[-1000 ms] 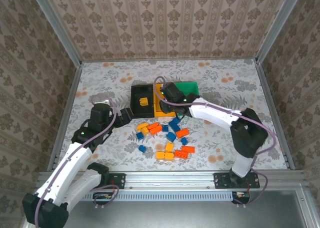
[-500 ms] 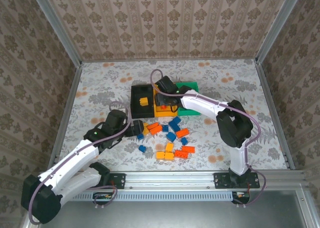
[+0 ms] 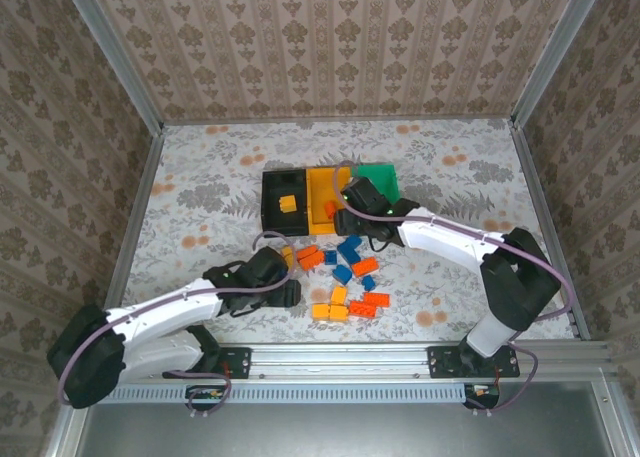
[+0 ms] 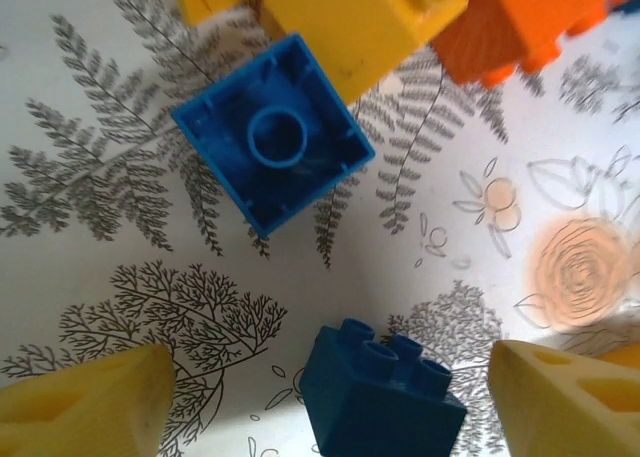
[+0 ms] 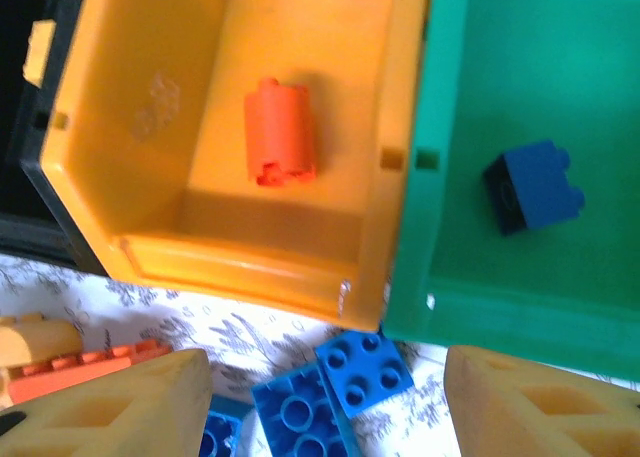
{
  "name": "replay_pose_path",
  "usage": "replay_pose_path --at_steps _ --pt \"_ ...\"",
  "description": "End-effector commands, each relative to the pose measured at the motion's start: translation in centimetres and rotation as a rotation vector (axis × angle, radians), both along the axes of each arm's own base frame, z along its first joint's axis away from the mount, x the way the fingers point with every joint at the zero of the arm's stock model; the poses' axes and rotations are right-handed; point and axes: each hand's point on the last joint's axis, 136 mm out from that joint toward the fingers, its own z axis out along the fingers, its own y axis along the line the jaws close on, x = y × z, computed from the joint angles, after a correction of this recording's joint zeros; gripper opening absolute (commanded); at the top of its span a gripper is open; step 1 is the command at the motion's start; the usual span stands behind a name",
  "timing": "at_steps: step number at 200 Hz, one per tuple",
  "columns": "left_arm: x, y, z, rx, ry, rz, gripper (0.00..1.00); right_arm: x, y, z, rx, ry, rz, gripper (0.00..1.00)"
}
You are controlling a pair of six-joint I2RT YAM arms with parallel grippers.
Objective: Sort the legos into containers by color
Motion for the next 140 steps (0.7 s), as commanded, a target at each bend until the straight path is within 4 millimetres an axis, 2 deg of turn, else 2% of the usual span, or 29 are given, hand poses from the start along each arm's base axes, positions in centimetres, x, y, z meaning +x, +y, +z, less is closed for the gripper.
replay_pose_path --at_steps 1,55,100,140 --pt "0.0 -0.2 -0.5 0.051 -0.009 -0.004 0.79 -0.1 -0.7 1.4 0.03 -0.045 -0.035 0.65" --pt "-0.9 -0.4 -2.2 0.126 0.011 -0.039 0.6 -0.3 -1.9 2.2 0.028 -0.072 -0.061 0.65" --pt "-0.5 -1.2 -1.3 0.112 -0.022 -0.063 0.42 -0.5 -2.3 1.9 0.025 -0.066 -0.071 0.65" --pt "-0.2 -1.8 0.7 0.09 -0.051 -0.079 0.35 -1.0 -3.9 1.9 0.036 -0.078 -0.119 0.65"
